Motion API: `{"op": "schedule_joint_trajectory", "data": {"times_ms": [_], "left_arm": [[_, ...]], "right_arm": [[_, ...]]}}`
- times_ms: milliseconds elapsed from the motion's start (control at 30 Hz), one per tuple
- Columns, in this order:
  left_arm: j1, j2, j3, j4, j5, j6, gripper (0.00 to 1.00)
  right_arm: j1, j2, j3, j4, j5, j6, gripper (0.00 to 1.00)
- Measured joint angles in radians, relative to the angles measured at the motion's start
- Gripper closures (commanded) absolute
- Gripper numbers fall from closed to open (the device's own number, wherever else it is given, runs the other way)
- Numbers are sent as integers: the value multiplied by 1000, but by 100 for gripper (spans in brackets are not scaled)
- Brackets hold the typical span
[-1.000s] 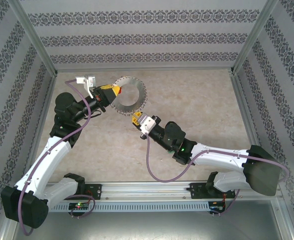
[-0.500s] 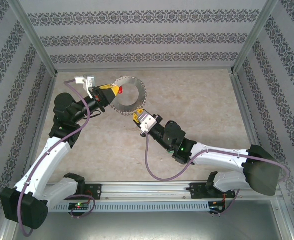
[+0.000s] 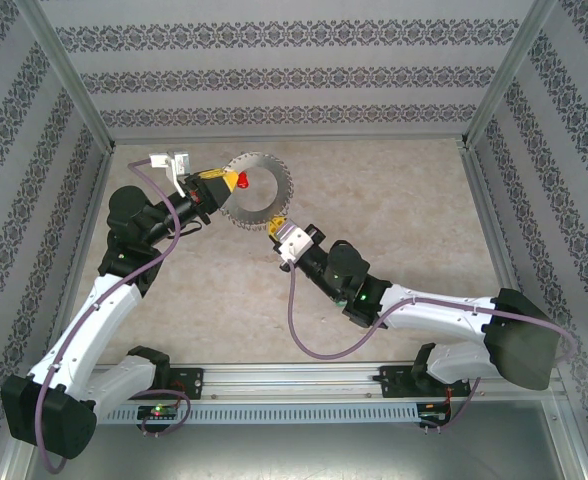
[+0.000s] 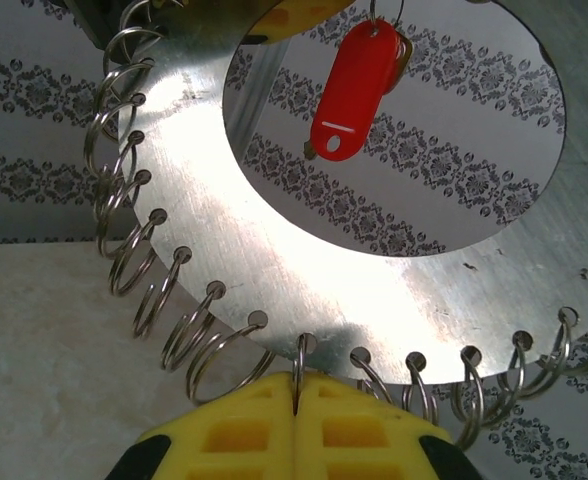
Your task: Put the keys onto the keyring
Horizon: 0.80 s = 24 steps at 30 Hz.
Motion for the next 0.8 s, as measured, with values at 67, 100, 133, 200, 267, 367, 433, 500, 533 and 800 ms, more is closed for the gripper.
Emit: {"op": "schedule_joint_trajectory", "data": {"times_ms": [67, 100, 133, 200, 267, 367, 433, 500, 533, 800], "left_arm": [[0, 0, 0, 0, -2, 0, 100], [0, 0, 0, 0, -3, 0, 99], [0, 0, 0, -2, -5, 0, 98], [0, -1, 0, -6, -16, 0, 95], [0, -2, 0, -20, -38, 1, 79], [-1, -4, -6, -60, -100, -9, 75], [-1, -5, -21, -76, -145, -20, 73], [-1, -4, -49, -83, -176, -35, 67], [-1, -4, -64, -85, -186, -46, 63], [-1, 14, -161, -130, -233, -106, 42]], "right_arm": [[0, 0, 0, 0, 0, 0, 98], [0, 0, 0, 0, 0, 0, 100], [0, 0, 0, 0, 1, 0, 100], [0, 0, 0, -2, 5, 0, 100], [-2, -2, 0, -12, 8, 2, 100], [-23, -18, 0, -55, -8, 25, 100], [-43, -44, 0, -107, -24, 47, 100], [-68, -71, 0, -164, -48, 74, 100], [-77, -80, 0, -188, -58, 85, 100], [-172, -119, 37, -430, -205, 173, 100]]}}
